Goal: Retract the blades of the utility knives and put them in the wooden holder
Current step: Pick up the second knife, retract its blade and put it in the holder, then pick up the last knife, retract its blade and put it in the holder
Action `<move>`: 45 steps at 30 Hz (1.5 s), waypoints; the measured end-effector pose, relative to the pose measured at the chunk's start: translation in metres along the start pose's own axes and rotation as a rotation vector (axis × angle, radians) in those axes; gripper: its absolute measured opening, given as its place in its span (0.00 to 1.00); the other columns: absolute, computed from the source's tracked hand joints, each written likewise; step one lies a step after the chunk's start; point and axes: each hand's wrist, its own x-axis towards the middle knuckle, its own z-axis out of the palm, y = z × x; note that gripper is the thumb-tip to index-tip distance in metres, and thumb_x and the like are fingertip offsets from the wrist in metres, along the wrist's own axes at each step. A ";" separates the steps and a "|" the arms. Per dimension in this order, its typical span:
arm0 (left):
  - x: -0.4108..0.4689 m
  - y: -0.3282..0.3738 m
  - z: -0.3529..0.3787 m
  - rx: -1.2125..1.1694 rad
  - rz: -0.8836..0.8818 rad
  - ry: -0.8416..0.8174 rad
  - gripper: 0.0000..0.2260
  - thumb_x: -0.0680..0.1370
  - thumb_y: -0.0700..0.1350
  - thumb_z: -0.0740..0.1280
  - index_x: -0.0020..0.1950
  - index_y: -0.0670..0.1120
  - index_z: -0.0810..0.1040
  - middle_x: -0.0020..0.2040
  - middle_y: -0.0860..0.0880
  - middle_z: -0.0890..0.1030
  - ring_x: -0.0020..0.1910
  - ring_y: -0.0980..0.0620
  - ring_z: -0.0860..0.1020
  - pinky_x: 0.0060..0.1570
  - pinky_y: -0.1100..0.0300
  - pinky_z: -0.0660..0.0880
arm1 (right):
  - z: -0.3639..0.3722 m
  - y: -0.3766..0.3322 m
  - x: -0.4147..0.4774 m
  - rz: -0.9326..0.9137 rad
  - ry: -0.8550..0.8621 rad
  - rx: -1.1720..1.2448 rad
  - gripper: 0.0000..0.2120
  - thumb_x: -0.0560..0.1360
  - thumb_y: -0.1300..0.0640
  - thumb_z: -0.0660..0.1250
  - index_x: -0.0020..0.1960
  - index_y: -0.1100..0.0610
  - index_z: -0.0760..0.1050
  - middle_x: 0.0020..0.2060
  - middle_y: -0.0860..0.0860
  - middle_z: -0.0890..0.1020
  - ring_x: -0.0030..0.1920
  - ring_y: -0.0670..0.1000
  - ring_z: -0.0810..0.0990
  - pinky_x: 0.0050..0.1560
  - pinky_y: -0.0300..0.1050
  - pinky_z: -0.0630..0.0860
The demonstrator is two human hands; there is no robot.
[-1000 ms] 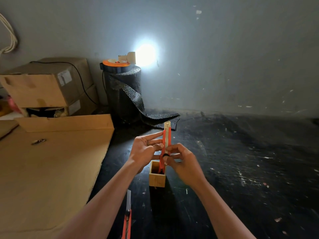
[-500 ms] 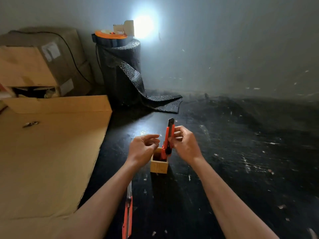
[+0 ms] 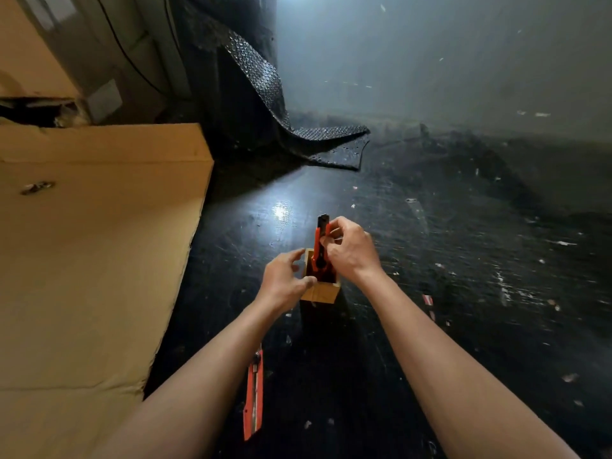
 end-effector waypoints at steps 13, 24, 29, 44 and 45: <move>0.005 -0.017 0.012 -0.099 -0.007 0.025 0.28 0.72 0.43 0.79 0.71 0.47 0.78 0.65 0.48 0.83 0.63 0.50 0.81 0.61 0.58 0.75 | 0.017 0.000 0.010 0.046 0.020 -0.162 0.08 0.79 0.58 0.65 0.53 0.57 0.82 0.48 0.59 0.87 0.49 0.61 0.85 0.49 0.60 0.84; -0.021 -0.023 0.000 -0.056 -0.019 0.089 0.27 0.74 0.45 0.78 0.73 0.44 0.76 0.67 0.46 0.82 0.65 0.49 0.81 0.64 0.52 0.79 | 0.004 -0.007 -0.018 -0.118 0.030 -0.203 0.10 0.79 0.57 0.67 0.58 0.58 0.80 0.52 0.57 0.87 0.52 0.57 0.86 0.51 0.57 0.84; -0.064 -0.043 -0.011 0.022 -0.004 0.119 0.24 0.75 0.45 0.76 0.71 0.45 0.78 0.65 0.47 0.83 0.62 0.52 0.82 0.61 0.59 0.78 | 0.013 -0.003 -0.048 -0.114 -0.060 -0.220 0.10 0.80 0.54 0.67 0.57 0.57 0.82 0.51 0.55 0.88 0.50 0.56 0.86 0.52 0.57 0.84; -0.158 -0.116 -0.012 0.125 -0.296 0.082 0.15 0.75 0.42 0.74 0.62 0.45 0.83 0.54 0.48 0.84 0.51 0.54 0.80 0.52 0.63 0.75 | 0.118 0.018 -0.157 0.085 -0.537 -0.313 0.12 0.80 0.54 0.68 0.62 0.54 0.81 0.55 0.53 0.85 0.53 0.53 0.85 0.55 0.53 0.83; -0.160 -0.118 -0.011 0.111 -0.318 0.068 0.15 0.75 0.42 0.75 0.62 0.45 0.83 0.54 0.48 0.84 0.50 0.55 0.80 0.51 0.63 0.75 | 0.123 0.020 -0.161 0.102 -0.566 -0.296 0.10 0.80 0.55 0.68 0.60 0.54 0.81 0.52 0.52 0.86 0.50 0.51 0.85 0.53 0.52 0.84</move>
